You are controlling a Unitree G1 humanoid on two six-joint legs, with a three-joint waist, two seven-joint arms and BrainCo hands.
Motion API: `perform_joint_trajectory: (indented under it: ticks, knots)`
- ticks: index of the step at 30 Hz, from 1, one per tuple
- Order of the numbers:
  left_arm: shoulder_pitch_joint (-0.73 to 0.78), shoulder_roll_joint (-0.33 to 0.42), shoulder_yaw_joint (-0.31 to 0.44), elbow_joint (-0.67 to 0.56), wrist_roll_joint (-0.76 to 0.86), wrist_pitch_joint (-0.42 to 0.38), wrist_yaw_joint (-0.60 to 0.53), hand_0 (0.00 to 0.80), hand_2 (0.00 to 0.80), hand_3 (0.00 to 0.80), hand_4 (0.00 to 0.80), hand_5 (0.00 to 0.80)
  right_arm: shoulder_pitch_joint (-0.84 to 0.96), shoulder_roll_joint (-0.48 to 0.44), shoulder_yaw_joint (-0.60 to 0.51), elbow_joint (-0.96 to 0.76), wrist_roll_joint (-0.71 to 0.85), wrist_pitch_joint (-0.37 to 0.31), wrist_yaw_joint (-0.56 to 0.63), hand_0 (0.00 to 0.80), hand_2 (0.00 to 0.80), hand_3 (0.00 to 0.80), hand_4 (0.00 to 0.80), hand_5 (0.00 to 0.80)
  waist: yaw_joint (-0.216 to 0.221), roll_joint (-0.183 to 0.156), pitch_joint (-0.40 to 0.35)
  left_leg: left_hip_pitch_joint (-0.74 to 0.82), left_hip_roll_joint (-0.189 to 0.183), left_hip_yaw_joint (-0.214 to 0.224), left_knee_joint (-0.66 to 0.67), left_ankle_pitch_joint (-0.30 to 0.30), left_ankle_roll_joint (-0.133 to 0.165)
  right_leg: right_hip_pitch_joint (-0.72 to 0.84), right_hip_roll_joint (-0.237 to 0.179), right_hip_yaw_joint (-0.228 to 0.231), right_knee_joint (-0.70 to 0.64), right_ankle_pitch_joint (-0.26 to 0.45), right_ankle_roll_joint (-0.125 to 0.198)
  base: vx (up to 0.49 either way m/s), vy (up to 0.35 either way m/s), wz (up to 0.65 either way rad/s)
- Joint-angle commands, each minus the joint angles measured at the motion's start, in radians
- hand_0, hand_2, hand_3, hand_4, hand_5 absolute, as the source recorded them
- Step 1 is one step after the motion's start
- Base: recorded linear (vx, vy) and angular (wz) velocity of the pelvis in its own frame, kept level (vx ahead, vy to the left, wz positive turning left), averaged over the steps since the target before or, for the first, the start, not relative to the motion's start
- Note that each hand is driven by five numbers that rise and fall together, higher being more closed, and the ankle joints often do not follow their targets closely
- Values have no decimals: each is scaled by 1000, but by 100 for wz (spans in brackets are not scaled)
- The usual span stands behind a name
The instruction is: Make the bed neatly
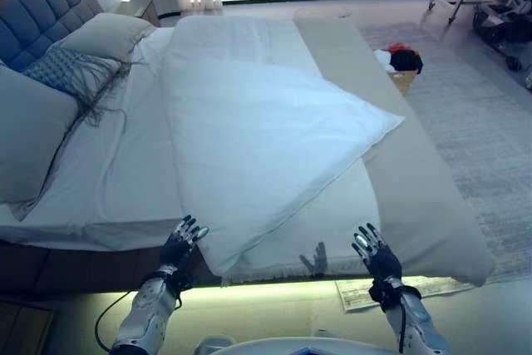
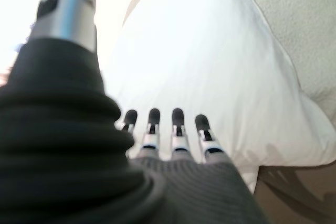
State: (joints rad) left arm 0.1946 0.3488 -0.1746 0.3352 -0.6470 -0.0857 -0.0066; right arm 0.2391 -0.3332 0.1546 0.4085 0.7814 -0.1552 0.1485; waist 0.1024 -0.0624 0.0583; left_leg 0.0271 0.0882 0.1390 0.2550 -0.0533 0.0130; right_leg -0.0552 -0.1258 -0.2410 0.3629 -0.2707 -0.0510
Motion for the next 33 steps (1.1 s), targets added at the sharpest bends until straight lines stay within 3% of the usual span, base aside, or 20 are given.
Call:
perform_joint_trajectory:
  ticks: [1, 4, 10, 17, 22, 29, 33]
  knots:
    - [3, -13, 52, -78, -17, -79, -19, 0, 0, 0, 0, 0, -30, 13, -11, -21, 11, -6, 17, 0, 0, 0, 0, 0, 23, -22, 45, -35, -3, -4, -33, -27, -50, 140, -59, -37, -389, 333, 159, 58, 130, -12]
    - [-4, -18, 33, -71, -11, -113, -53, 0, 0, 0, 0, 0, -3, 64, -41, -15, 105, -30, 21, 0, 0, 0, 0, 0, -6, -3, 18, 27, 7, 32, -170, 6, -49, 142, -72, -38, -388, 334, 177, 92, 173, -13]
    - [-32, -11, 16, -71, -46, -103, -62, 0, 0, 0, 0, 0, 46, 91, -66, -20, 45, -48, 5, 0, 0, 0, 0, 0, -31, 22, 13, 95, 12, 67, -293, 39, -60, 159, -97, -66, -375, 324, 204, 60, 127, 13]
    - [-43, -9, 6, -69, -55, -82, -82, 0, 0, 0, 0, 0, 39, 87, -74, -16, 38, -38, -24, 0, 0, 0, 0, 0, -26, 19, 10, 104, 6, 78, -293, 28, -48, 150, -133, -80, -362, 329, 223, 37, 59, 6]
    - [-65, 5, -10, -70, -67, -68, -103, 0, 0, 0, 0, 0, 51, 89, -70, -12, 61, -39, -25, 0, 0, 0, 0, 0, -29, 10, 10, 109, 10, 106, -306, 33, -44, 156, -134, -97, -357, 328, 226, 10, 11, 10]
    - [-57, -8, -22, -75, -55, -53, -76, 0, 0, 0, 0, 0, 29, 107, -57, 4, 65, -13, -28, 0, 0, 0, 0, 0, -13, -1, 12, 119, -12, 76, -303, 16, -29, 161, -134, -83, -352, 326, 229, 2, 21, 8]
    - [-50, -8, -7, -73, -61, -51, -73, 0, 0, 0, 0, 0, 20, 114, -56, 13, 76, -8, -40, 0, 0, 0, 0, 0, -7, -1, 6, 123, -24, 76, -292, 4, -10, 165, -158, -76, -332, 322, 236, 36, 82, 0]
